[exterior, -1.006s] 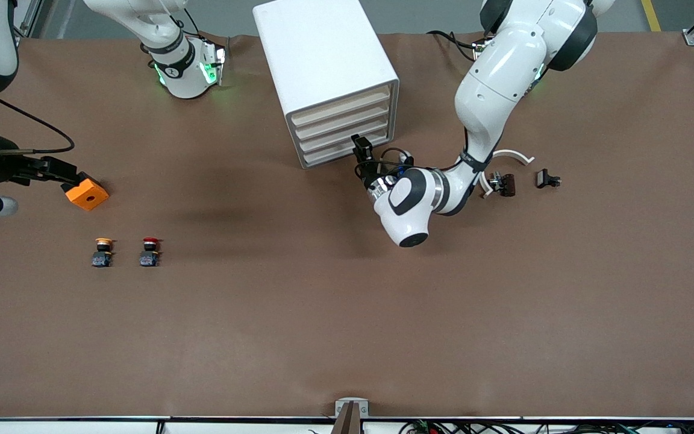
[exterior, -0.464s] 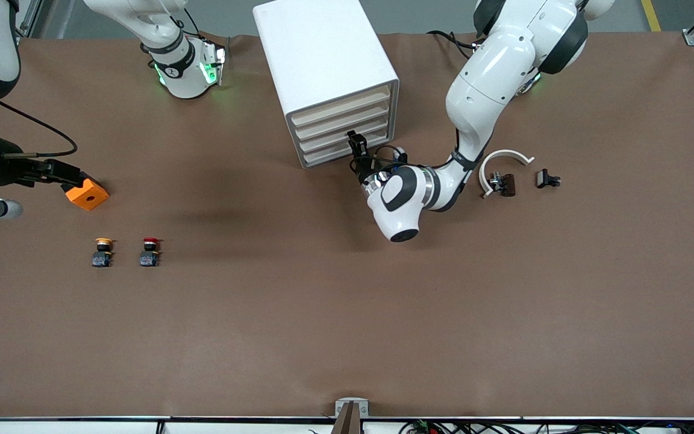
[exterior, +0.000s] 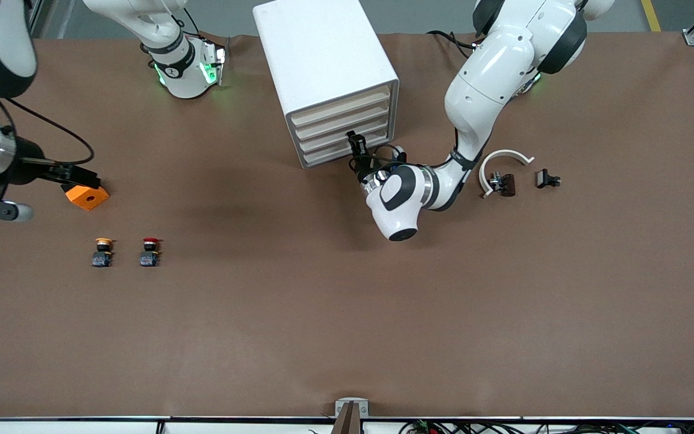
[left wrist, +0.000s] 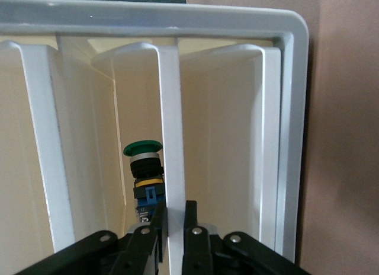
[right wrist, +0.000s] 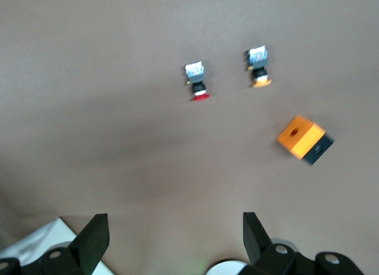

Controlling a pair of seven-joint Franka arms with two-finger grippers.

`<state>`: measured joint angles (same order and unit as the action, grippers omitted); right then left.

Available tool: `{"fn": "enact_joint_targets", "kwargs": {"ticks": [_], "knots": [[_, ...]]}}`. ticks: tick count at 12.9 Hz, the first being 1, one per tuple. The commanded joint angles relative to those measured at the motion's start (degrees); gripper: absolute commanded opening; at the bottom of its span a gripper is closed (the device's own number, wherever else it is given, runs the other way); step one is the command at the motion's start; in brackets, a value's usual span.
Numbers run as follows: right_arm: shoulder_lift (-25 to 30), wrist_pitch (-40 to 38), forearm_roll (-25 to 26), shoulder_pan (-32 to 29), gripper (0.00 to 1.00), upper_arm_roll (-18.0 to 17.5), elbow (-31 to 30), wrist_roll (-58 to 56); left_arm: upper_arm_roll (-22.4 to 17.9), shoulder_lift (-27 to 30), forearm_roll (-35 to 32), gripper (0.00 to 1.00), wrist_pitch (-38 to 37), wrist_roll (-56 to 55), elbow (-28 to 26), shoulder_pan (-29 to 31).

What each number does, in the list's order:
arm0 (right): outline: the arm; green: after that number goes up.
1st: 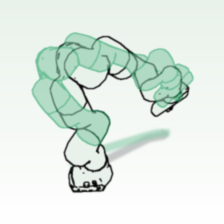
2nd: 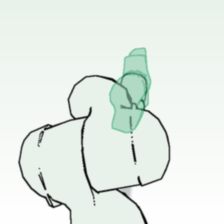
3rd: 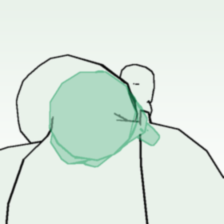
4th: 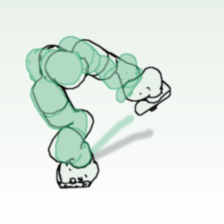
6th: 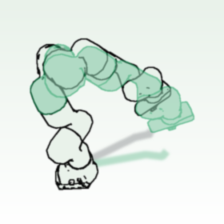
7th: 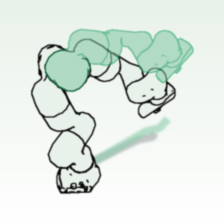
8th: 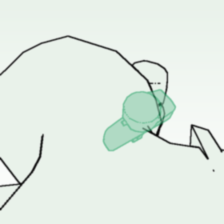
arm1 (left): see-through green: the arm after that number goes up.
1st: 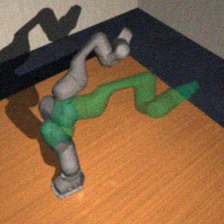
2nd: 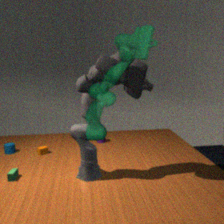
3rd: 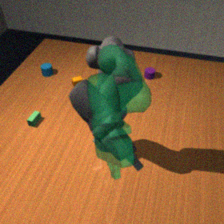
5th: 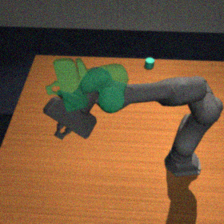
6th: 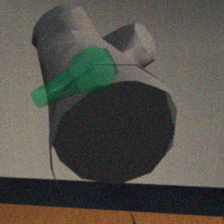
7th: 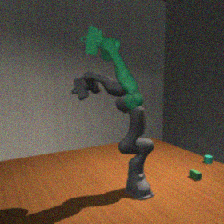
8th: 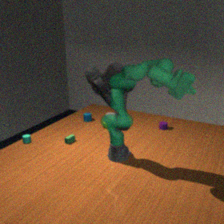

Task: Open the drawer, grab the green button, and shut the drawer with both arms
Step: 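Pull the drawer open with the left gripper while the right gripper approaches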

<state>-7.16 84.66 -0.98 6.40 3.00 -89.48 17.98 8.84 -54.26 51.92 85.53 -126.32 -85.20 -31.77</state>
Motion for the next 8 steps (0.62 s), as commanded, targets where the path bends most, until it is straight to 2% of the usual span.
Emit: {"fn": "enact_joint_targets", "kwargs": {"ticks": [1,5,8], "knots": [[0.1,-1.2,-0.2,5.4,1.0,0.1,0.7,10.0,-0.3,-0.8,1.2,0.0,-0.5,0.3,0.8,-1.3],[-0.1,-0.6,-0.2,14.3,1.0,0.1,0.7,24.7,-1.3,-0.8,0.4,0.0,0.1,0.7,1.4,0.2],[-0.3,0.5,-0.2,17.9,1.0,0.1,0.7,29.0,-4.8,-0.8,0.4,0.0,0.5,1.9,2.8,0.5]]}}
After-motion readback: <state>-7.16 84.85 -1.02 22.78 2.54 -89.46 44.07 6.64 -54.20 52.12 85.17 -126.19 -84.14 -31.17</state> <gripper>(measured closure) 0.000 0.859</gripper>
